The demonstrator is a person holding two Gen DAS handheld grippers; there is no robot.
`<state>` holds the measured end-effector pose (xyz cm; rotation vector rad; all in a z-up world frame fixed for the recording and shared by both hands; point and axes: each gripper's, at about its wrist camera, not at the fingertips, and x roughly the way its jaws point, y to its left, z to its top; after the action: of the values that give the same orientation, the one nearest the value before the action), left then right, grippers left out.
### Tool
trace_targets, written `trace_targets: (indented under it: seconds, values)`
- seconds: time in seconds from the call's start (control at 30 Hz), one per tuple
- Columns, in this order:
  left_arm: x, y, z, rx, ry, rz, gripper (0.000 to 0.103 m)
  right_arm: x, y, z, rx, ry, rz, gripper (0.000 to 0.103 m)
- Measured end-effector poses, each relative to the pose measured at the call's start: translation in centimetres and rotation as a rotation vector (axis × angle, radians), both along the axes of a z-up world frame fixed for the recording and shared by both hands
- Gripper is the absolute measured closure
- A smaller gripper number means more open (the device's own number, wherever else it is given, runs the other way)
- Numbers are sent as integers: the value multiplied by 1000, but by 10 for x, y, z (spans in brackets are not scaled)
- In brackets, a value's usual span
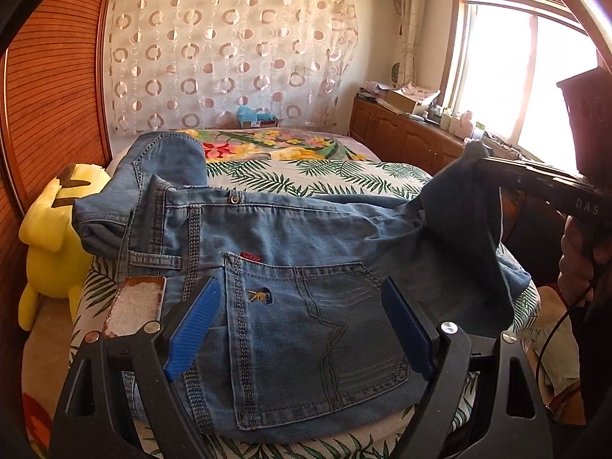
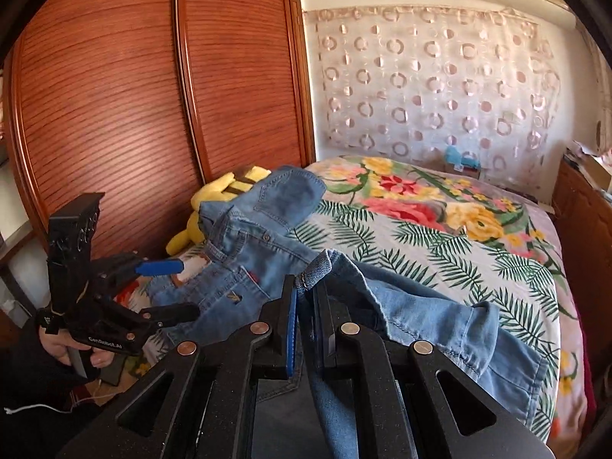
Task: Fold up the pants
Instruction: 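Grasp the jeans leg cuff with the right gripper and carry it toward the waistband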
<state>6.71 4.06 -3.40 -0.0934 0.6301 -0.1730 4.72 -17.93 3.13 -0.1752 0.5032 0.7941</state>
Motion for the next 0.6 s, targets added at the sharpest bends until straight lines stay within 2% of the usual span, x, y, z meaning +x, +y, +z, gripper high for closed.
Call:
trace_targets:
  seconds: [0.03,0.1,0.2,0.43,0.57,0.6]
  values:
    - [1,-1,-1,-1,3,-1,16,4,1,-1,-14,-1,-9,88]
    - [1,-2,-4,-3,8,-7,16,6,-3,2,-15,-8,-28,83]
    - [4,-8,-8,-6,18,-20,16,3,-5,6,-15,-18,-57,82]
    - [22,-32,-18,-4,44,-86,17,-1,-36,-8,-67,-37,-190,60]
    - [35,-51,-23,-11,55,-157,17,6,-50,-22,-94,-3,-251,58]
    - [38,-56,-24,-10,59,-173,23,8,-52,-26,-100,6,-264,57]
